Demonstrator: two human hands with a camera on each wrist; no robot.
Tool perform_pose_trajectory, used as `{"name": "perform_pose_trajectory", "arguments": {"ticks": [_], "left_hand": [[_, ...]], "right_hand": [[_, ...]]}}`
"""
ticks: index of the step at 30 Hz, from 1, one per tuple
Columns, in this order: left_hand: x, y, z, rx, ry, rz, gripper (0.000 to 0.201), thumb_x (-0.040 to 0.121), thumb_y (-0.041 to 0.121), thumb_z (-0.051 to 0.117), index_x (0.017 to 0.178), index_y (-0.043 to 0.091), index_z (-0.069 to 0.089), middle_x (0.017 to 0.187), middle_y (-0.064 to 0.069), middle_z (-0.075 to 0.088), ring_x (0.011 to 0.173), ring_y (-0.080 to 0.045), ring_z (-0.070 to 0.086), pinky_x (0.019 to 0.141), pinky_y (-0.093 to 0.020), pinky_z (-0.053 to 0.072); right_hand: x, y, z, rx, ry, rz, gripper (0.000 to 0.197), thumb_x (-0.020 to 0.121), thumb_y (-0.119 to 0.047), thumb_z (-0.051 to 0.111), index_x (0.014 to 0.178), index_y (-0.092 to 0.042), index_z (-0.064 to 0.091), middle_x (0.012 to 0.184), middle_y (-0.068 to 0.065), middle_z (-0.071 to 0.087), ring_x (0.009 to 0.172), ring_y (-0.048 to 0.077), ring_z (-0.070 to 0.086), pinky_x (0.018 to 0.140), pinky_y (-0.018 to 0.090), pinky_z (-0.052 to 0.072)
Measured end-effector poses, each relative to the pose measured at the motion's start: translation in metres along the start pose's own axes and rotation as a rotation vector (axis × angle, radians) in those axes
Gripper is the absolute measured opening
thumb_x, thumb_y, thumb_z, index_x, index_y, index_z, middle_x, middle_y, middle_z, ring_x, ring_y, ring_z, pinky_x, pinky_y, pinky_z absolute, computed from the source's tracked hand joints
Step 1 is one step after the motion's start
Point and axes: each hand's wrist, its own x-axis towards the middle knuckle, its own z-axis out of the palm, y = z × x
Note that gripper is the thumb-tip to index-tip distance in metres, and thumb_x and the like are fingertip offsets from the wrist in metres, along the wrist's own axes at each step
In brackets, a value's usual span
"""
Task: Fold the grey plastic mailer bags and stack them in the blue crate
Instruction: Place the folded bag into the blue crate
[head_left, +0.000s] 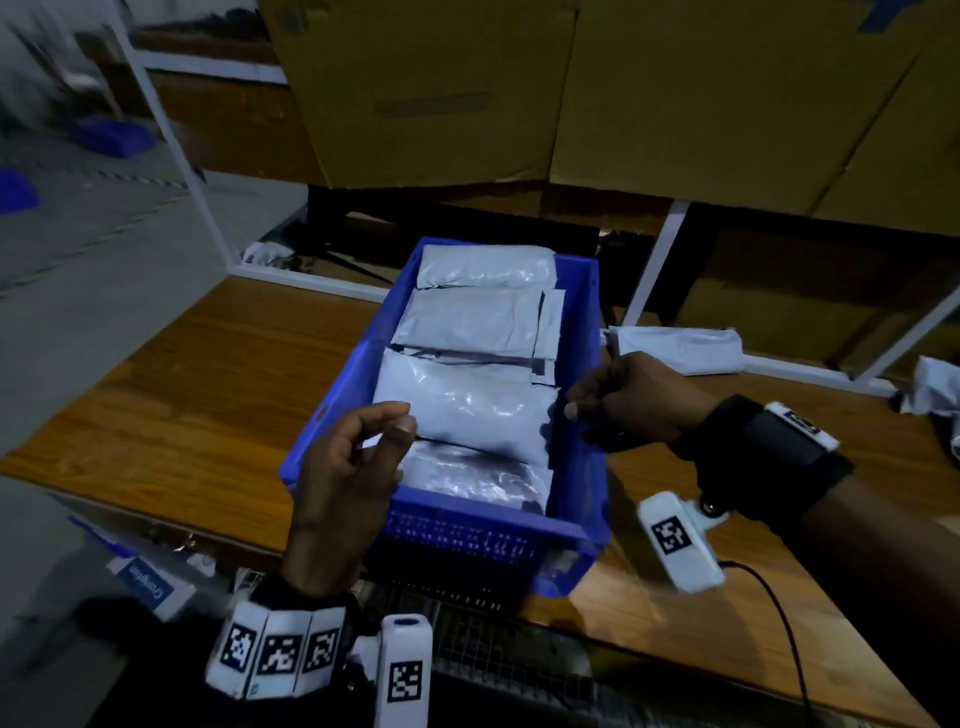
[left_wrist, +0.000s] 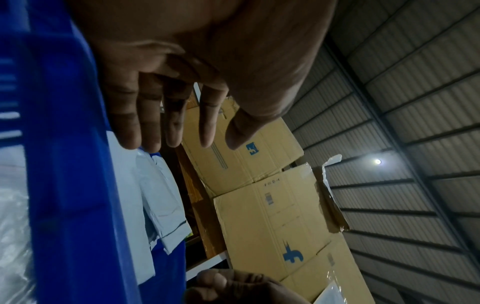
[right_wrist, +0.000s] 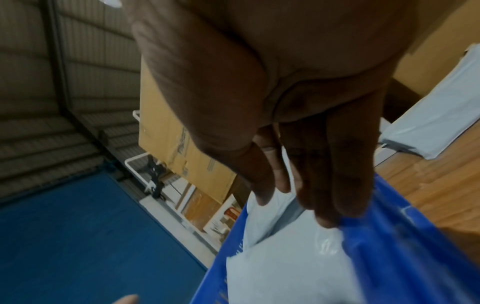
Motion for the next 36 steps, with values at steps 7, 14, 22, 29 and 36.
{"name": "perform_pose_trajectory", "arguments": {"ticks": [7, 14, 22, 29, 36], "left_hand": [[0.004, 0.044, 0.039, 0.227, -0.023, 0.036, 0.025, 0.079, 0.047, 0.084, 0.094, 0.029, 0.076, 0.089, 0.010, 0.076, 0.080, -0.005, 0.067, 0.077, -0.042, 0.054], [0.008, 0.050, 0.014, 0.307, 0.250, -0.025, 0.012, 0.086, 0.039, 0.080, 0.085, 0.028, 0.075, 0.084, -0.004, 0.073, 0.082, -0.025, 0.064, 0.071, -0.039, 0.050], [0.034, 0.004, -0.028, 0.299, 0.297, -0.130, 0.008, 0.091, 0.020, 0.076, 0.083, 0.020, 0.077, 0.087, -0.010, 0.076, 0.080, -0.029, 0.068, 0.052, -0.028, 0.052], [0.045, -0.006, -0.039, 0.232, 0.270, -0.153, 0.010, 0.091, 0.024, 0.076, 0.096, 0.015, 0.075, 0.097, -0.016, 0.073, 0.075, -0.031, 0.068, 0.045, -0.026, 0.051], [0.051, -0.002, -0.042, 0.178, 0.238, -0.185, 0.012, 0.090, 0.024, 0.077, 0.097, 0.014, 0.075, 0.094, -0.017, 0.071, 0.065, -0.026, 0.064, 0.044, -0.028, 0.051]], "right_hand": [[-0.012, 0.039, -0.056, 0.073, -0.054, -0.161, 0.013, 0.092, -0.011, 0.076, 0.104, -0.005, 0.074, 0.089, 0.021, 0.076, 0.072, 0.026, 0.073, 0.056, 0.030, 0.059], [0.023, -0.015, -0.054, -0.171, -0.172, -0.380, 0.017, 0.082, -0.022, 0.086, 0.095, -0.014, 0.078, 0.084, 0.008, 0.078, 0.080, 0.024, 0.076, 0.077, 0.046, 0.064], [0.107, -0.061, 0.036, -0.736, -0.188, -0.378, 0.034, 0.074, -0.039, 0.082, 0.096, -0.014, 0.075, 0.095, 0.008, 0.075, 0.087, 0.029, 0.070, 0.079, 0.038, 0.061], [0.149, -0.069, 0.076, -0.920, -0.263, -0.326, 0.051, 0.074, -0.039, 0.087, 0.117, -0.020, 0.068, 0.114, 0.007, 0.069, 0.100, 0.031, 0.067, 0.085, 0.038, 0.058], [0.159, -0.088, 0.061, -0.818, -0.339, -0.270, 0.024, 0.080, -0.021, 0.086, 0.102, -0.014, 0.080, 0.092, 0.007, 0.074, 0.069, 0.020, 0.064, 0.055, 0.028, 0.050]]}}
